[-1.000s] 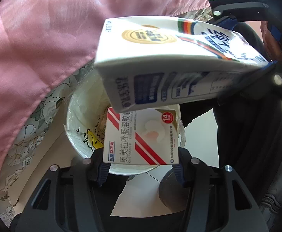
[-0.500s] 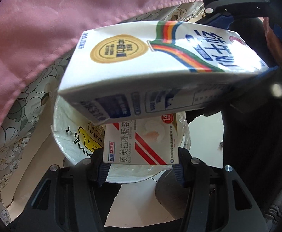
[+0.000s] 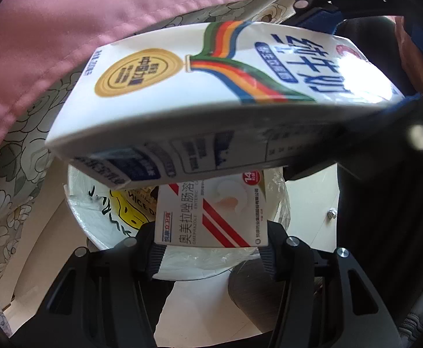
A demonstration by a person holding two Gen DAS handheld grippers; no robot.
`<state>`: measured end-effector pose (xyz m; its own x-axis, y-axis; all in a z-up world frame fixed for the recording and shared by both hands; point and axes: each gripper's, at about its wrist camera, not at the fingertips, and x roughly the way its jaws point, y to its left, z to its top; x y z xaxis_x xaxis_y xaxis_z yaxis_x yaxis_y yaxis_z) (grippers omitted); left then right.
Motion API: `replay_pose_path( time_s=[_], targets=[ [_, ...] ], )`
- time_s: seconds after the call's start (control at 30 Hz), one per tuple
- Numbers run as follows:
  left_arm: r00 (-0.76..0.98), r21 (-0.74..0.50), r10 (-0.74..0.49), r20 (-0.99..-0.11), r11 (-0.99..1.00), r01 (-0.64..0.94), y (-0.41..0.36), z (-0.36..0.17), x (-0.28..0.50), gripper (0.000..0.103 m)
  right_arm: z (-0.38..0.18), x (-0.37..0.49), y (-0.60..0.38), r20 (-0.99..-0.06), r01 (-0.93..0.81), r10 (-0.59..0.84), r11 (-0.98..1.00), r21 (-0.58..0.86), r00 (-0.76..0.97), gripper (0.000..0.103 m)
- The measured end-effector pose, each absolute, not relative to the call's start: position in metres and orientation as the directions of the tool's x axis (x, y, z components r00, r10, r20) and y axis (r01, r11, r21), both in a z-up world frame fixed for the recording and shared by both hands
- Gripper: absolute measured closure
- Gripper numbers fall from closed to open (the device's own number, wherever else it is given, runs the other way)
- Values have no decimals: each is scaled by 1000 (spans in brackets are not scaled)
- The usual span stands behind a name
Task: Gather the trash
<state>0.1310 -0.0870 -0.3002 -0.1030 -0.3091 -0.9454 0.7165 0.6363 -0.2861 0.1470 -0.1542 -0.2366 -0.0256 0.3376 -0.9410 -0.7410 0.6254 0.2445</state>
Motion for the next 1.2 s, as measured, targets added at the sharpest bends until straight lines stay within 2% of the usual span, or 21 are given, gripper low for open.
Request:
replay_pose_path(
  time_s=[0.67, 0.7, 0.73, 0.77, 0.8, 0.83, 0.93, 1.13, 1.2],
  targets=[
    [-105, -294, -312, -944, 656, 695, -82, -308, 132, 46, -240, 156, -154, -946, -722, 321, 644, 251, -42, 54],
    [-105, -293, -310, -945, 656, 696, -83, -308, 132, 43, -239, 156, -154, -945, -720, 326, 647, 252, -38, 50],
    [-106, -291, -308, -946, 656, 696, -83, -309, 132, 34, -239, 157, -155, -945, -716, 325, 653, 245, -27, 45],
    [-108, -290, -304, -947, 659, 694, -83, -311, 132, 27, -238, 157, -156, -946, -714, 325, 657, 242, -21, 34],
    [-108, -286, -297, -949, 664, 691, -83, -312, 132, 14, -238, 156, -156, -944, -715, 329, 655, 243, -20, 30],
    [-111, -289, -298, -948, 664, 689, -83, -313, 131, 10, -237, 157, -156, -945, -713, 327, 661, 234, -8, 30],
    [-108, -293, -305, -946, 662, 690, -84, -313, 130, 5, -235, 160, -161, -942, -702, 335, 671, 238, 0, 28],
    [-107, -289, -300, -948, 668, 685, -87, -315, 130, 4, -234, 156, -163, -942, -707, 335, 665, 240, -6, 26],
    [-110, -292, -302, -947, 668, 685, -88, -313, 131, 4, -234, 154, -163, -943, -713, 333, 660, 237, -4, 23]
  ],
)
